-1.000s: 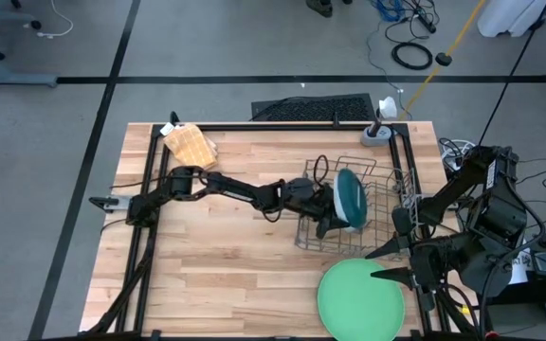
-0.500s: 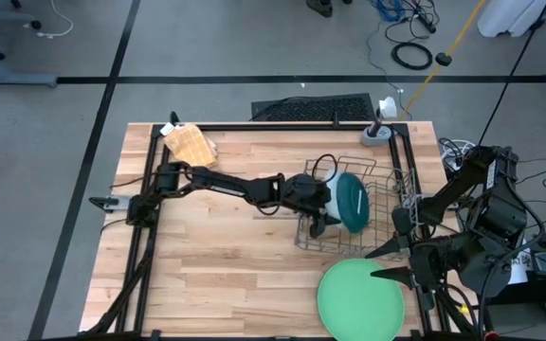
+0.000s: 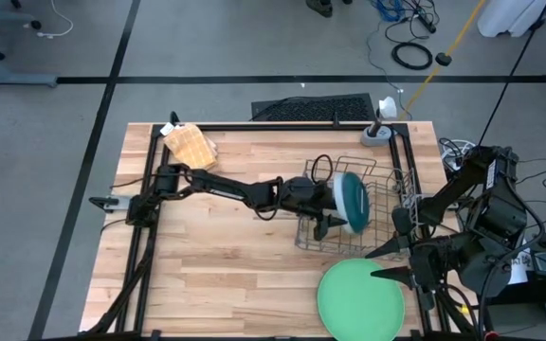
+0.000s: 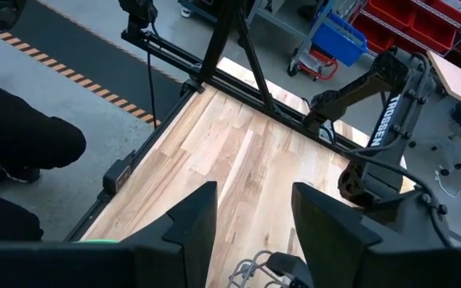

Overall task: Sort dishes
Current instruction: Put the white plate in the dish rack

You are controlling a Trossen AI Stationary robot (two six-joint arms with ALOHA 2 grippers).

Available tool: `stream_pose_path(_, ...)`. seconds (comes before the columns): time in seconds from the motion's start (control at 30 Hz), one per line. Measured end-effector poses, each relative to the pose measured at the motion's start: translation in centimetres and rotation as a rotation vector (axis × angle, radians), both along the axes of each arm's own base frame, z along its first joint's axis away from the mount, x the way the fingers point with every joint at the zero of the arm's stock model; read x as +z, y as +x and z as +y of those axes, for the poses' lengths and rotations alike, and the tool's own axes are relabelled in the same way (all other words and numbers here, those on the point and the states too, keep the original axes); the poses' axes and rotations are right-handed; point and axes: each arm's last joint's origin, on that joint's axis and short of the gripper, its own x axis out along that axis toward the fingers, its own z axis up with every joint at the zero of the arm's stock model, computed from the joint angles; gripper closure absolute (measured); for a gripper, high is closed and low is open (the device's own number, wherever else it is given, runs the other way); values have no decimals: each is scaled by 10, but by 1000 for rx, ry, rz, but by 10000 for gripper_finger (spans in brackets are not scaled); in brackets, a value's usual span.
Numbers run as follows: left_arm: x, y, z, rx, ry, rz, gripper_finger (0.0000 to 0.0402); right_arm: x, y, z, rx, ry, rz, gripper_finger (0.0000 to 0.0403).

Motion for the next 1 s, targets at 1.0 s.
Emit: stream_pose_path(1.0, 15, 3, -6, -12, -15, -179, 179, -33, 18, -35, -448, -9, 212, 248)
